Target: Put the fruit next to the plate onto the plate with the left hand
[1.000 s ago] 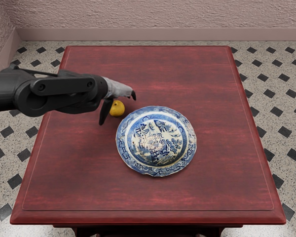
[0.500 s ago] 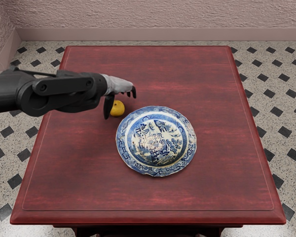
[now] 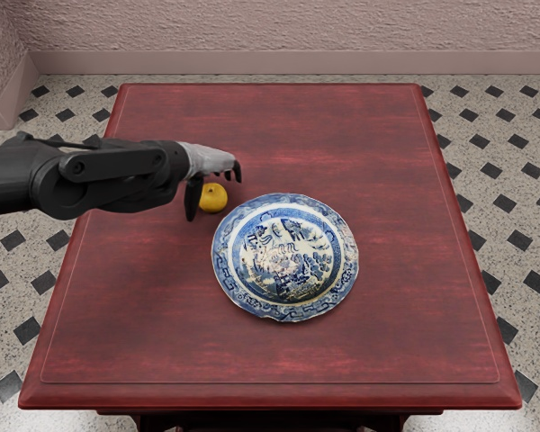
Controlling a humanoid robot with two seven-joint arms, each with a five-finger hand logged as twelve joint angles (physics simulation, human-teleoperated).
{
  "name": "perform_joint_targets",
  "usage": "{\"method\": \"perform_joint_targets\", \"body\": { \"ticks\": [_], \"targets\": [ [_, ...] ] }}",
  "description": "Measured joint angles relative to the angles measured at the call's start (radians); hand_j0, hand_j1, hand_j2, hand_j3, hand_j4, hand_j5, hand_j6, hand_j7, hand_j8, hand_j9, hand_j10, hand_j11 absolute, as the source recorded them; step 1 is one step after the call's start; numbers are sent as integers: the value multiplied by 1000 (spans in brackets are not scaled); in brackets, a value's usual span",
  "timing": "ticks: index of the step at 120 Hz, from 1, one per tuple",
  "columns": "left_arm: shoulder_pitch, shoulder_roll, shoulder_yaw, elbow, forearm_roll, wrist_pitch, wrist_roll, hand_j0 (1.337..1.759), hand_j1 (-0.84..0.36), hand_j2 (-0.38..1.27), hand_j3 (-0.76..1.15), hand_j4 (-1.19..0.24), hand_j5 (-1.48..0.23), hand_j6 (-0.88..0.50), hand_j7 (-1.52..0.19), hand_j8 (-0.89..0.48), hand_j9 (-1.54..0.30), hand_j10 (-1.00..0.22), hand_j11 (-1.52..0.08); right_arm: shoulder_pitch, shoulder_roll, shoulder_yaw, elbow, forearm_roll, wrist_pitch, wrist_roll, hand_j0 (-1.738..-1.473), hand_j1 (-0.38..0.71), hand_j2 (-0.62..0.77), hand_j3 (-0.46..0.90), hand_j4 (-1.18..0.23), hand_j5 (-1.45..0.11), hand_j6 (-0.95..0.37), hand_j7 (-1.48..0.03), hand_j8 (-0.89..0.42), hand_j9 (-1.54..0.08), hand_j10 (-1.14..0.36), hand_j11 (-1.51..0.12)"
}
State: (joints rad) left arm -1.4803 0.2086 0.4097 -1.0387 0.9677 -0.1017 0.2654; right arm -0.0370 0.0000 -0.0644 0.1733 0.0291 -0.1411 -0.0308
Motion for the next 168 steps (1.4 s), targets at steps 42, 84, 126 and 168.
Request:
{"method": "perform_joint_targets", "body": {
  "ticks": [42, 84, 126, 168],
  "targets": [
    [5, -2, 0, 5, 0, -3, 0, 1658, -17, 63, 0, -307, -398, -308, -398, -308, -398, -307, -398, 0, 0, 0, 0, 0, 0, 0, -1658, -314, -6, 0, -30, -38, -30, -38, -30, -38, -29, -38],
    [8, -8, 1, 4, 0, -6, 0, 1658, -90, 75, 0, -368, -477, -368, -477, -368, -477, -368, -477, 0, 0, 0, 0, 0, 0, 0, -1658, -314, -6, 0, -30, -38, -30, -38, -30, -38, -29, -38],
    [12, -8, -2, 5, -3, -4, 0, 1658, -168, 88, 0, -433, -562, -431, -562, -404, -562, -433, -562, 0, 0, 0, 0, 0, 0, 0, -1658, -314, -6, 0, -30, -38, -30, -38, -30, -38, -29, -38],
    [26, -9, -4, 4, -1, -2, 0, 1656, -260, 172, 0, -553, -668, -512, -689, -453, -701, -533, -701, 0, 0, 0, 0, 0, 0, 0, -1658, -314, -6, 0, -30, -38, -30, -38, -30, -38, -30, -38]
  ]
}}
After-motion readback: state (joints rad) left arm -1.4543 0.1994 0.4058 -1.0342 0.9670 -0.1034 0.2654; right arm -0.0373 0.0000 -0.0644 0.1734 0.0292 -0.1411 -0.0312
